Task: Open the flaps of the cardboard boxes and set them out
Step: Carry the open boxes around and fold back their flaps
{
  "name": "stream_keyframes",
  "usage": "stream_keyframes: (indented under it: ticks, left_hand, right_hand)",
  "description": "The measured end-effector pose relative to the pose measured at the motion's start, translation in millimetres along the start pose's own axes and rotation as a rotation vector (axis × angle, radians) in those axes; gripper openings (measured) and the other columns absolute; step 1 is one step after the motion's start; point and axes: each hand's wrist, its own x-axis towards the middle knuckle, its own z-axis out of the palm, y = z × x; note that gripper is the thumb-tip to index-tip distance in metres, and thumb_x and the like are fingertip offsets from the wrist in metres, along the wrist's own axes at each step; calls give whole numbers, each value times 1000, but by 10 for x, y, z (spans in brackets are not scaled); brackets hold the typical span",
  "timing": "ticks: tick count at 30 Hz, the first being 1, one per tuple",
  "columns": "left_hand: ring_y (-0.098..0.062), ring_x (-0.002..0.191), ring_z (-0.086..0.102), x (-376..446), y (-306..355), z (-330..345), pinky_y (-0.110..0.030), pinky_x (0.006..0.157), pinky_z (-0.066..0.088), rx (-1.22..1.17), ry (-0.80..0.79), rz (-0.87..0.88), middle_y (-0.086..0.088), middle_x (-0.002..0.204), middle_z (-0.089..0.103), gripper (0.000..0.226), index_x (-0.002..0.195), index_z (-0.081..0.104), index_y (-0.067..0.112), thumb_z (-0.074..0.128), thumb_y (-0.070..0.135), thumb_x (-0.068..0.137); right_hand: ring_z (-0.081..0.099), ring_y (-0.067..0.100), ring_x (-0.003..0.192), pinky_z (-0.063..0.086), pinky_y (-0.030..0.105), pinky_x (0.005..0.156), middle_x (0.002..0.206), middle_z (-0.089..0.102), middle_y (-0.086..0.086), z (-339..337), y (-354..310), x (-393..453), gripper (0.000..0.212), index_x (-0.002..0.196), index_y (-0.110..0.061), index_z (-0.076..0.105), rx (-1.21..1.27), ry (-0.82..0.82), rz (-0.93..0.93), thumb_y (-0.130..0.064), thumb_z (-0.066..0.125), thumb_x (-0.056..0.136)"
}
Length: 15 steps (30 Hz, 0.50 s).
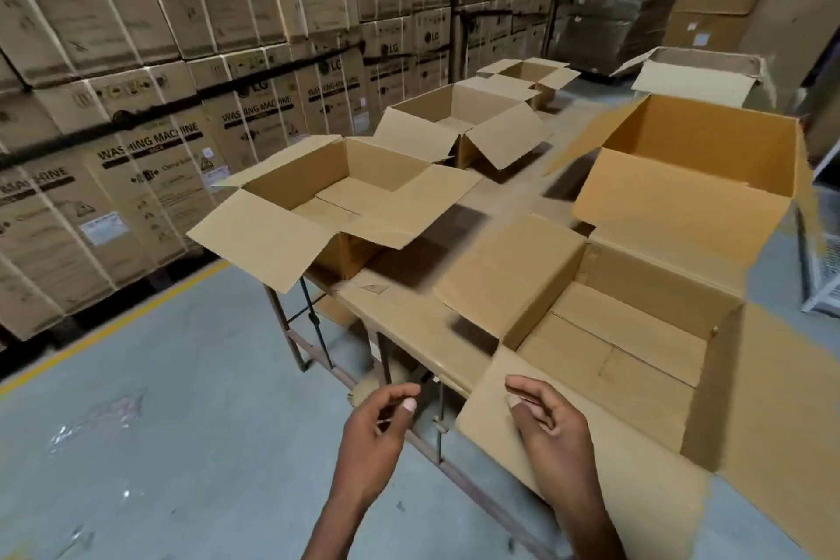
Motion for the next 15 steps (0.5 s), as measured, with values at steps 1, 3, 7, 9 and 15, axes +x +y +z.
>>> stream_keyframes:
  ticks: [1,3,7,9,15]
  left_hand:
    - [-2,104,65,99,-25,-137,-23,89,51,-13,12,-4,18,109,73,16,106,75,34,63,29,98]
    - [-3,103,65,291,-64,-415,-23,87,52,-43,39,-15,17,109,73,17,106,75,34,63,28,98]
    - [-5,101,66,627,-168,-1040,-26,88,51,-60,59,-22,19,107,73,19,106,75,36,61,24,99]
    - [-8,101,68,761,-223,-1398,-30,90,53,-53,84,-22,19,108,73,19,106,75,35,61,25,99]
    - [-10,96,69,1085,-388,-2479,-38,91,56,-59,230,-74,15,105,74,19,103,75,37,61,25,99]
  right_hand:
    - [68,3,93,50,16,83,100,75,-14,161,-18,41,22,102,-25,74,-9,-4,-10,-8,63,94]
    - [68,1,90,49,9,78,97,75,-15,512,-47,124,23,101,-26,74,-35,-19,-31,-6,63,94]
    - [69,4,87,50,12,77,92,76,-13,1334,-97,299,22,98,-24,74,-50,-73,-35,-5,65,93]
    - [70,5,89,52,17,80,94,76,-12,1786,-134,373,22,98,-25,74,-52,-133,-26,-6,65,93]
    - [69,2,93,54,21,76,98,73,-19,3101,-311,549,21,100,-30,73,-45,-319,1,-11,66,94]
